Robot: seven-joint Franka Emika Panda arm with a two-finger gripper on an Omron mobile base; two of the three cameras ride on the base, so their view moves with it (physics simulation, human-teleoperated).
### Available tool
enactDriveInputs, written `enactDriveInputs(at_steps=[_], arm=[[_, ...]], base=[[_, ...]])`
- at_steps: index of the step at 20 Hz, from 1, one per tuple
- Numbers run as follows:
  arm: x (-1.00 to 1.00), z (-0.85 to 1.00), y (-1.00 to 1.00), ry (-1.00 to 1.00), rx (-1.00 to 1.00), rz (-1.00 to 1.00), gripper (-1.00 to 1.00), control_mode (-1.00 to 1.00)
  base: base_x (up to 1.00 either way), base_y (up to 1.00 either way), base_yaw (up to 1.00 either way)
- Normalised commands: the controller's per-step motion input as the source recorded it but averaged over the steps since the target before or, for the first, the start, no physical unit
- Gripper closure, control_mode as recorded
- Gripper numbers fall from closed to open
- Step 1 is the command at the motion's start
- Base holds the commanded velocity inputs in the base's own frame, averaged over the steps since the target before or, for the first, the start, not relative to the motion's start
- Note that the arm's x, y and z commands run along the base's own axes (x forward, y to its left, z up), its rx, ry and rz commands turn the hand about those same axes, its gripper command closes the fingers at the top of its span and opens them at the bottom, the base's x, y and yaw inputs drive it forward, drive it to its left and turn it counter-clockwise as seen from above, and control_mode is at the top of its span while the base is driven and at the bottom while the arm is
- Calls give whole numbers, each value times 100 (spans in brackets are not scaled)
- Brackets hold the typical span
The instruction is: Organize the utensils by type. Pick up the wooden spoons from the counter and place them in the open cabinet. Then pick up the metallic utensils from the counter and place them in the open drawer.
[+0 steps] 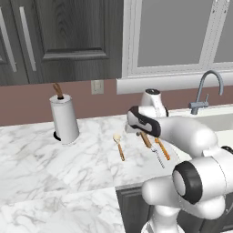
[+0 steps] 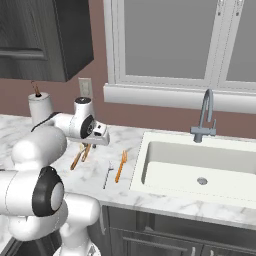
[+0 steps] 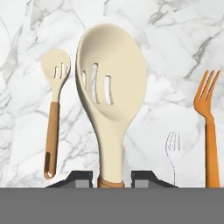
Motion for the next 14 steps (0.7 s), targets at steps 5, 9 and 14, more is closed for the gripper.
enactDriveInputs(at_steps=[5, 9, 14], arm=[[-45, 53, 0, 3, 0, 0, 100, -100], [-42, 34, 0, 2, 0, 0, 100, -100], [-39, 17, 0, 0, 0, 0, 100, -100]], base=[[0, 0, 0], [0, 0, 0], [0, 0, 0]])
